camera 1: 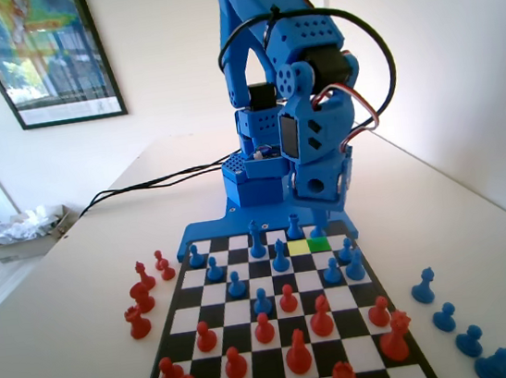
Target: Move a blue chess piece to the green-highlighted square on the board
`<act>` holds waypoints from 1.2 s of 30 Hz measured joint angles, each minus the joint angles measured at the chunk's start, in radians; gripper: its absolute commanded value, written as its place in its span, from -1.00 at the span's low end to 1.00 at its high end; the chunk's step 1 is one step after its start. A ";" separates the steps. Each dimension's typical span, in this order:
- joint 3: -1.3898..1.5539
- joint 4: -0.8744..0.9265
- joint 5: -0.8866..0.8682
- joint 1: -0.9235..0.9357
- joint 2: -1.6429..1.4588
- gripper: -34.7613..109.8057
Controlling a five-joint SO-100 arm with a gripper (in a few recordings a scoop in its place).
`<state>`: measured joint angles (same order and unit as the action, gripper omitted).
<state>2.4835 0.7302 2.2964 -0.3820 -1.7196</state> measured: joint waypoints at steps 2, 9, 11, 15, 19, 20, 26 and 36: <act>0.000 0.000 0.000 0.000 0.000 -0.41; 0.000 0.000 0.017 0.015 0.000 -0.38; 0.000 0.000 0.018 0.017 0.000 -0.38; 0.000 0.002 0.018 0.015 0.000 -0.38; -0.044 0.063 0.011 0.015 0.000 -0.38; -0.060 0.091 0.011 0.015 0.000 -0.38; -0.175 0.268 0.000 0.005 -0.003 -0.38; -0.342 0.566 -0.006 0.008 -0.077 -0.39</act>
<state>2.1414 1.2962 2.2902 -0.3743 -1.7963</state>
